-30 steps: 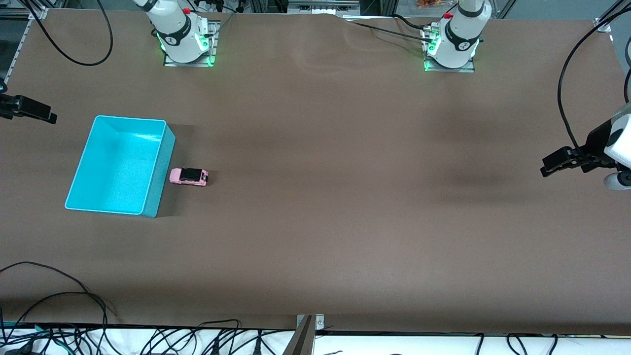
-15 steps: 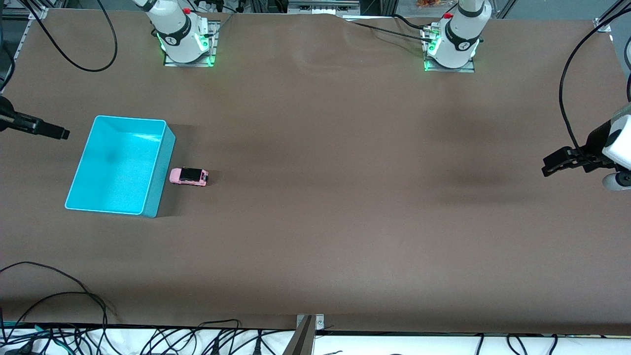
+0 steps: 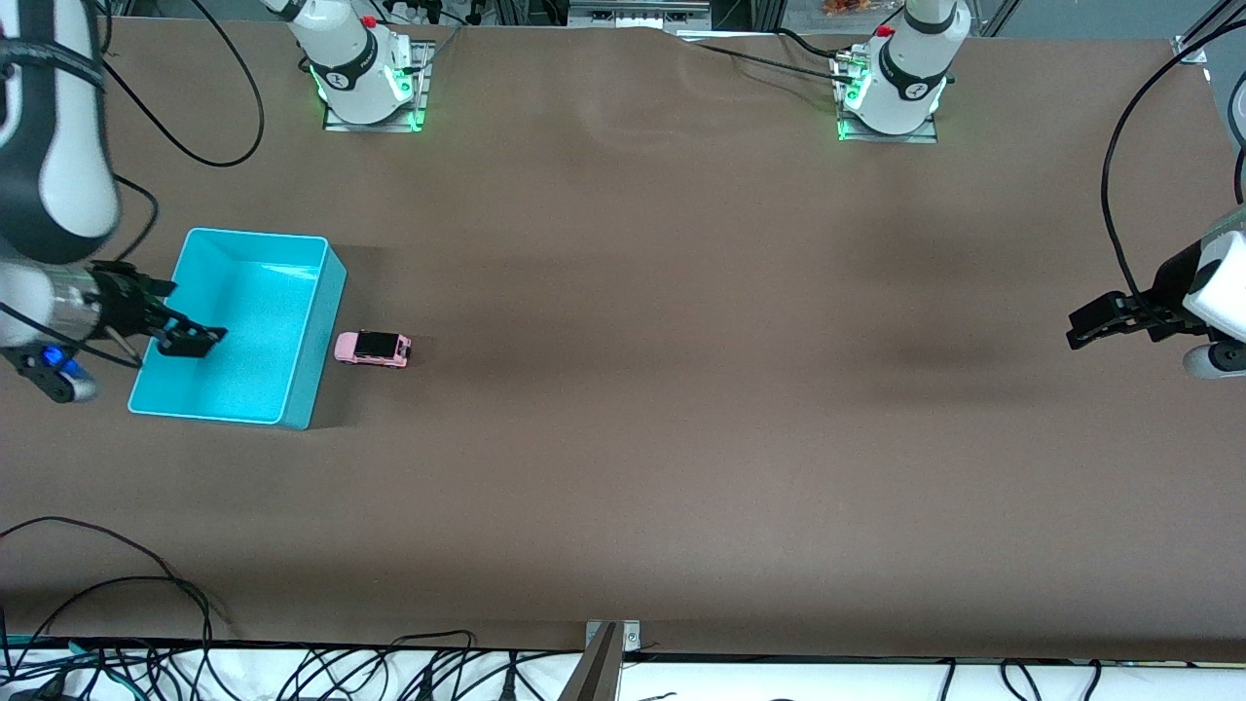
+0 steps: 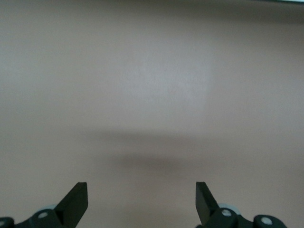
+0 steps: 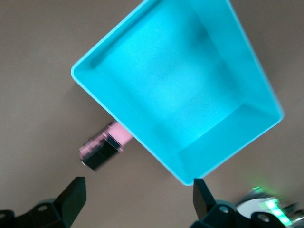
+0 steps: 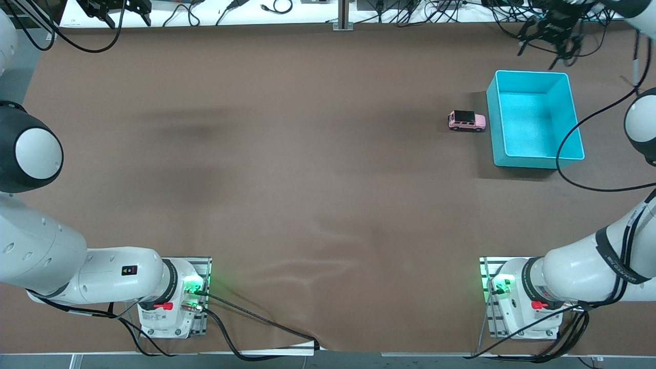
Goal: Wind and store pink jeep toy
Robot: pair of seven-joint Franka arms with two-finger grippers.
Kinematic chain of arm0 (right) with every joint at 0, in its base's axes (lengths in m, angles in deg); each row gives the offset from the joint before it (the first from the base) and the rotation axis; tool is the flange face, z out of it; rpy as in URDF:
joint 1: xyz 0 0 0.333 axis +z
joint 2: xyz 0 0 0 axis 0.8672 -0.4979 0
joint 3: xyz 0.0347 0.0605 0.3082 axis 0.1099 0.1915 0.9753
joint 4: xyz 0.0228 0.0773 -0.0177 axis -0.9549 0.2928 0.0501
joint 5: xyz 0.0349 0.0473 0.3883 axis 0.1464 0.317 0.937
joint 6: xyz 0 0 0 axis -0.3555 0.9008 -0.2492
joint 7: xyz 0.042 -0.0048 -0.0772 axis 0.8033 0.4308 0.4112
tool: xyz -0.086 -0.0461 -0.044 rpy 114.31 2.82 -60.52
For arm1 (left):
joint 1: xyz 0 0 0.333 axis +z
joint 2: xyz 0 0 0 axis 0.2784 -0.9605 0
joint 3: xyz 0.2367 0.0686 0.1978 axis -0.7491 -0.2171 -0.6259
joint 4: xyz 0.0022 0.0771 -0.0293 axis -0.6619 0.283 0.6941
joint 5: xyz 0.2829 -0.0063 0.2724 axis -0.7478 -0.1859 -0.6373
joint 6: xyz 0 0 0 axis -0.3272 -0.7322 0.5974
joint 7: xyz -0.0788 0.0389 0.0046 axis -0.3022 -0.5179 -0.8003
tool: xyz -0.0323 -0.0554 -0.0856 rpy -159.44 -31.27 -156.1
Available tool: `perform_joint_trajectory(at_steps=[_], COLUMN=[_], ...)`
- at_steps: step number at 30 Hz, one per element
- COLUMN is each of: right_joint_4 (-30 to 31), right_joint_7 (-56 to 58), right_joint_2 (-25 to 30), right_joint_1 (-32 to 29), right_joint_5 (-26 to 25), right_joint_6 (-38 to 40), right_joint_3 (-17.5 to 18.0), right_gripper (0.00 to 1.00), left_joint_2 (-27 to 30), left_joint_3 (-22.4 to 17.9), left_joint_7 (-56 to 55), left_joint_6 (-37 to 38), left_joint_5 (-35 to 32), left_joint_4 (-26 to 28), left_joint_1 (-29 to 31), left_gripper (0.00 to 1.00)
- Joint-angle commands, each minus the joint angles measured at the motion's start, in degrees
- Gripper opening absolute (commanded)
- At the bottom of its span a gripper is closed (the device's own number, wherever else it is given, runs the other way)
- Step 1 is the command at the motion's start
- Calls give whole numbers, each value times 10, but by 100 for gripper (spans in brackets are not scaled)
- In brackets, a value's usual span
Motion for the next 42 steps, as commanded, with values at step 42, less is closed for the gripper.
perform_joint_trajectory(at_steps=[42], right_joint_4=[371], right_joint_7=[-520], right_joint_2=[-10], right_joint_1=[139], right_joint_5=[-14], right_joint_6=[-515], right_joint_3=[-2], right_gripper=[87], left_joint_2=[13], left_joint_3=[6], left_joint_7=[60], left_joint_6=[32], left_joint_5=[-13], left_joint_4=[15], left_joint_1=[6], left_gripper=[100])
